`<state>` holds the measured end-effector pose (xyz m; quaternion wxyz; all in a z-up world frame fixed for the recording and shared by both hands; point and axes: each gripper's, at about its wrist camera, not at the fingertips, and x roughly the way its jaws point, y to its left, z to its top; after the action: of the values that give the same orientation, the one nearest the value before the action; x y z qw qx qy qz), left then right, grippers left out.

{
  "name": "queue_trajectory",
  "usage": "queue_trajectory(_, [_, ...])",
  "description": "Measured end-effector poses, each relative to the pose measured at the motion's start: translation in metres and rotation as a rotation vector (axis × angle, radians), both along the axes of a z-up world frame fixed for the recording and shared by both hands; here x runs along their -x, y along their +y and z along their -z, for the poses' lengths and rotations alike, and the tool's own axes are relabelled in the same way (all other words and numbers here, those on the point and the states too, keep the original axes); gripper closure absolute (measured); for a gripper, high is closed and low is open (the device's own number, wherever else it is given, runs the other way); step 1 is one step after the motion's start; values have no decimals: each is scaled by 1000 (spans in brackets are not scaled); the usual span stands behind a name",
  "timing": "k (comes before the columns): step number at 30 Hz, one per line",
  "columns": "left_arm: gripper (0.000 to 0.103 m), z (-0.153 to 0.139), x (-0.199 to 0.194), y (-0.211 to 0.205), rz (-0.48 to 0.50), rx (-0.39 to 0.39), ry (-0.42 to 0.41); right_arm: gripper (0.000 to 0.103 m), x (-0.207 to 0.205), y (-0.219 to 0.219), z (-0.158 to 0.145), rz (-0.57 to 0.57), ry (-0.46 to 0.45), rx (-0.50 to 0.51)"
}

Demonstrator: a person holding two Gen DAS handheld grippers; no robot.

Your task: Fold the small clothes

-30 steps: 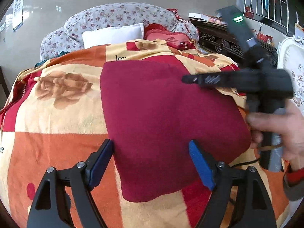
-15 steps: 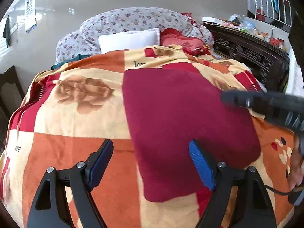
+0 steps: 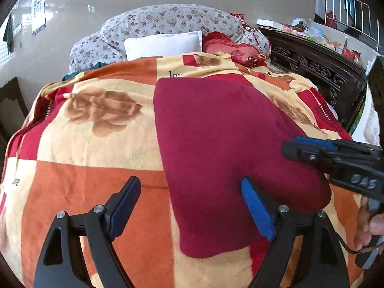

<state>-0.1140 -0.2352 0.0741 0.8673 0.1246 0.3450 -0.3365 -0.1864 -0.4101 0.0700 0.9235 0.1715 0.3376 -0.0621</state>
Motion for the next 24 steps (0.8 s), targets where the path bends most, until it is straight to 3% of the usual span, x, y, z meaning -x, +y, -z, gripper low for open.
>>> queue_trajectory(6, [17, -11, -2, 13, 1, 36, 34, 19, 18, -9, -9, 60, -48, -39])
queue_trajectory(8, [10, -14, -11, 21, 2, 84, 66, 15, 21, -22, -6, 101, -47, -55])
queue_trajectory(12, [8, -9, -36, 33, -14, 198, 180, 8, 15, -46, 5, 102, -70, -153])
queue_trajectory(14, [8, 0, -52, 36, -25, 255, 255, 8, 6, -54, 16, 88, -52, -211])
queue_trajectory(18, [7, 19, -67, 27, 3, 286, 335, 6, -6, -63, 33, 71, -74, -336])
queue_trajectory(22, [4, 33, -75, 13, 45, 332, 425, 5, -22, -66, 39, 40, -105, -398])
queue_trajectory(23, [4, 36, -75, 10, 51, 332, 440, 6, -25, -65, 38, 32, -107, -399])
queue_trajectory(24, [4, 39, -75, 7, 55, 328, 447, 15, -28, -63, 36, 29, -97, -380])
